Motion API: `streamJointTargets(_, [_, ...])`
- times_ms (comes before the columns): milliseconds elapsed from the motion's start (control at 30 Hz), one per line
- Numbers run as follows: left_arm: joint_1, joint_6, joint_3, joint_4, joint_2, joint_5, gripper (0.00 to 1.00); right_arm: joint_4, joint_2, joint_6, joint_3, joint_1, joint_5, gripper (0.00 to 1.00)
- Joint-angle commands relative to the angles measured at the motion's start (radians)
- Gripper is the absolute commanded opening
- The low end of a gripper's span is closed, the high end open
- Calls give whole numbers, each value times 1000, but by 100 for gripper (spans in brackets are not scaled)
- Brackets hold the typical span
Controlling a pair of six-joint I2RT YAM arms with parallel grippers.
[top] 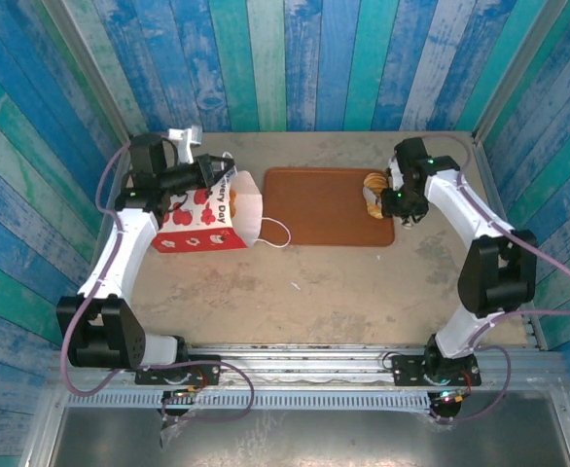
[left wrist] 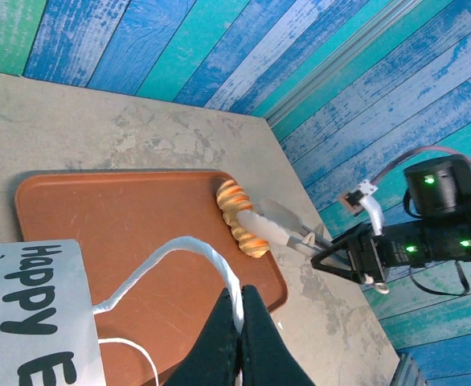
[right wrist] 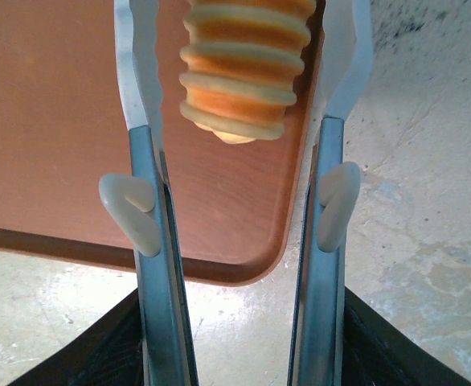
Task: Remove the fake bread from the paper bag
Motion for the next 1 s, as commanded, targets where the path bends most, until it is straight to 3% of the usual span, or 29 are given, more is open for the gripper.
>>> streamJointTargets(0, [-4,28,36,0,15,-1,0,-3,-90,-9,-3,-5,-3,54])
streamJointTargets(300, [-4,137,57,-102,-23,-37,0,177,-339,24,-153,-5,-167,56])
streamJointTargets(433, [-3,199,60,-146,-46,-72,0,294,-437,54,-255,-5,-284,59])
streamJointTargets(600, [-2,278,39,-173,-86,-119,0,402,-503,82,-355,22,-511,52])
streamJointTargets(800, [-2,394,44,-217,-144,-173,0,508,-495,99,-420,186,-510,50])
streamJointTargets(967, [-1,414,43,-217,-180,-227,0,523,-375,80,-377,395,-399,50])
